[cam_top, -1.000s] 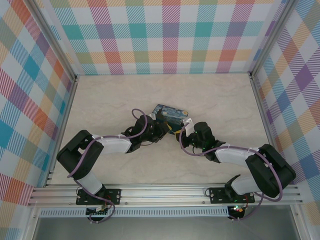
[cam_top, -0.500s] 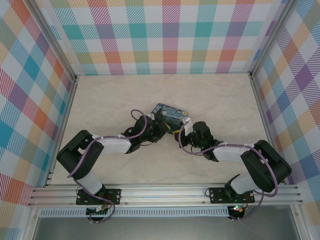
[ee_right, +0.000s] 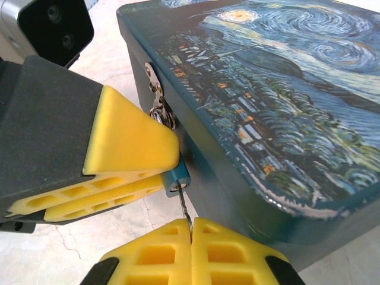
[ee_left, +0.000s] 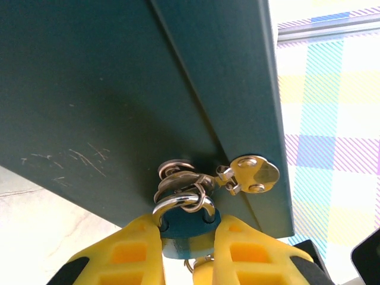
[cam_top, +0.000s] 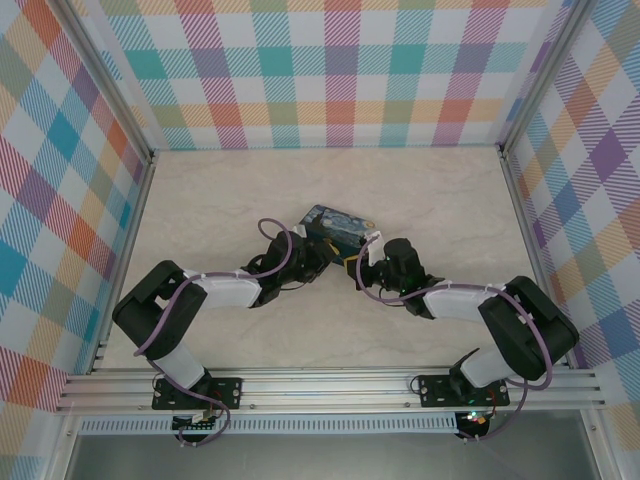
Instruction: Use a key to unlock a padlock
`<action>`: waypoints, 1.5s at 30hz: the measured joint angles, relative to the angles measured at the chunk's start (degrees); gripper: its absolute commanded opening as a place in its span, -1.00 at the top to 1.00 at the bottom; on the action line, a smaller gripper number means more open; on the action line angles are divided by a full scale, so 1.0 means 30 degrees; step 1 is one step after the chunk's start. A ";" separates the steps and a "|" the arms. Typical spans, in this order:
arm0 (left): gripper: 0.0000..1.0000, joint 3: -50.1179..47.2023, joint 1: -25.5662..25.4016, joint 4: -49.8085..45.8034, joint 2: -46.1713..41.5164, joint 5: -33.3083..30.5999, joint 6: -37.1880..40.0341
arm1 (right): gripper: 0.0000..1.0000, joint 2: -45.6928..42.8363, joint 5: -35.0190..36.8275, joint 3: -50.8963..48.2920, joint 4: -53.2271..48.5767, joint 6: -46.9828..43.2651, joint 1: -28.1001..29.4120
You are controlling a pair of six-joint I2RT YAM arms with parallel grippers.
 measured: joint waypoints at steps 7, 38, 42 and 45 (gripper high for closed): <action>0.64 -0.0022 0.0000 0.0321 0.0000 0.0066 0.0007 | 1.00 0.0000 -0.1122 0.0226 -0.0211 0.1377 -0.0437; 0.64 -0.0102 0.0095 0.0284 -0.0036 -0.0714 -0.0058 | 1.00 0.1282 -0.1566 0.0787 0.0750 0.2856 -0.0408; 0.64 -0.0102 0.0109 0.0175 -0.0036 -0.0838 -0.0058 | 1.00 0.1282 -0.0627 0.0903 0.0423 0.1778 0.0080; 0.64 -0.0102 0.0117 0.0102 -0.0036 -0.0867 -0.0058 | 1.00 0.1282 0.0000 0.0903 0.0430 0.0940 0.0335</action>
